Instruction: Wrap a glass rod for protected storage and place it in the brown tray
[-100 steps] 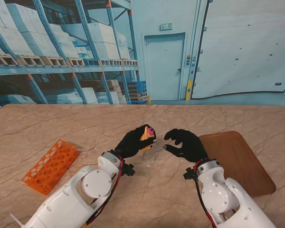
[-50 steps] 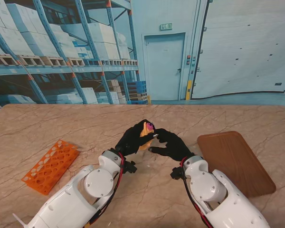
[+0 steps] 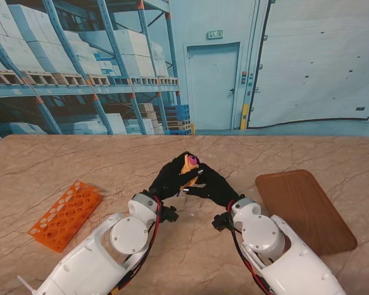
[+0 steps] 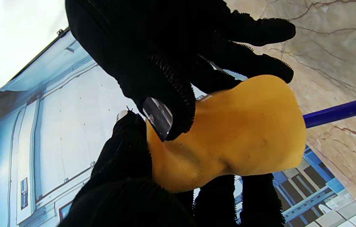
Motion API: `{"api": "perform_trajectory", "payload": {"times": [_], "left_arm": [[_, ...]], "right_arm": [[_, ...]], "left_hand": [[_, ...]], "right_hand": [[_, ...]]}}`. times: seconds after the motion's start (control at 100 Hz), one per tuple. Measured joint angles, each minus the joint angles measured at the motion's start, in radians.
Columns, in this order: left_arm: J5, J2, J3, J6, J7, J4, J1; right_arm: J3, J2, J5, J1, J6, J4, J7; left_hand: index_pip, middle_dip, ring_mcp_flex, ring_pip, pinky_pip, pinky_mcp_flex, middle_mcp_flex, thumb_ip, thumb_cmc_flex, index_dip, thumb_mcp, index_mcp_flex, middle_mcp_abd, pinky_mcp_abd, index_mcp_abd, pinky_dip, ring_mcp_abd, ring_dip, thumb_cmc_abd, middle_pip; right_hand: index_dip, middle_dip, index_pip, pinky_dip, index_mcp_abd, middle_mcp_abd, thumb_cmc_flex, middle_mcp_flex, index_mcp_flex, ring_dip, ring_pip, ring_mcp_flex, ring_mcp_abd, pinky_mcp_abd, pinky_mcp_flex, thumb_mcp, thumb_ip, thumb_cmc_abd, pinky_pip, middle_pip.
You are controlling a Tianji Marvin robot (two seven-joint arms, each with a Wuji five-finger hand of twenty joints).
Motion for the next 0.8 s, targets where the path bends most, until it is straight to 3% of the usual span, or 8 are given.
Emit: {"api": "perform_trajectory", "payload": {"times": [0.21, 0.47, 0.64, 0.8], "left_arm": [[-0.008, -0.002, 0.0, 0.001, 0.008, -0.001, 0.0], [-0.022, -0.007, 0.003, 0.015, 0.02, -0.004, -0.001], [-0.024, -0.006, 0.005, 0.014, 0.01, -0.004, -0.001], [-0.031, -0.001, 0.006, 0.005, -0.011, -0.001, -0.003]], "right_arm": [[0.001, 0.017, 0.009, 0.003, -0.036, 0.001, 0.047], [-0.028, 0.014, 0.08, 0.022, -0.039, 0.019, 0.02], [-0.042, -0.002, 0.12, 0.037, -0.023, 0.025, -0.004], [-0.049, -0.008, 0.149, 0.044, -0.002, 0.025, -0.013]], "left_hand": [[-0.011, -0.003, 0.002, 0.028, -0.013, -0.006, 0.0, 0.0, 0.0, -0.049, 0.0, 0.0, 0.0, -0.001, 0.0, -0.011, -0.007, 0.0, 0.0, -0.001], [-0.089, -0.092, -0.046, 0.024, -0.078, -0.051, -0.053, 0.0, 0.0, -0.099, -0.012, -0.036, -0.03, -0.01, 0.0, -0.051, -0.009, -0.003, 0.01, -0.14], [-0.139, -0.196, -0.125, -0.04, -0.254, -0.062, -0.086, 0.0, 0.0, -0.112, -0.025, -0.048, -0.051, -0.015, 0.0, -0.138, -0.013, -0.063, 0.01, -0.283], [-0.177, -0.212, -0.154, -0.094, -0.447, -0.062, -0.123, 0.0, 0.0, -0.12, -0.047, -0.048, -0.048, -0.026, -0.018, -0.182, -0.024, -0.123, 0.034, -0.307]], "right_hand": [[-0.027, -0.022, -0.029, -0.016, 0.048, -0.015, 0.02, -0.041, -0.079, -0.024, -0.048, -0.029, -0.004, -0.001, -0.021, -0.021, 0.007, -0.012, -0.054, -0.037], [-0.027, -0.024, -0.029, -0.017, 0.061, -0.021, 0.019, -0.05, -0.103, -0.026, -0.06, -0.031, -0.005, -0.001, -0.022, -0.022, 0.008, -0.012, -0.079, -0.047], [-0.024, -0.024, -0.035, -0.017, 0.135, -0.022, 0.019, -0.05, -0.105, -0.026, -0.06, -0.031, -0.005, -0.001, -0.022, -0.022, 0.008, -0.014, -0.081, -0.047], [-0.022, -0.024, -0.036, -0.017, 0.135, -0.022, 0.03, -0.049, -0.114, -0.026, -0.06, -0.031, -0.005, -0.001, -0.022, -0.019, 0.01, -0.028, -0.081, -0.047]]}}
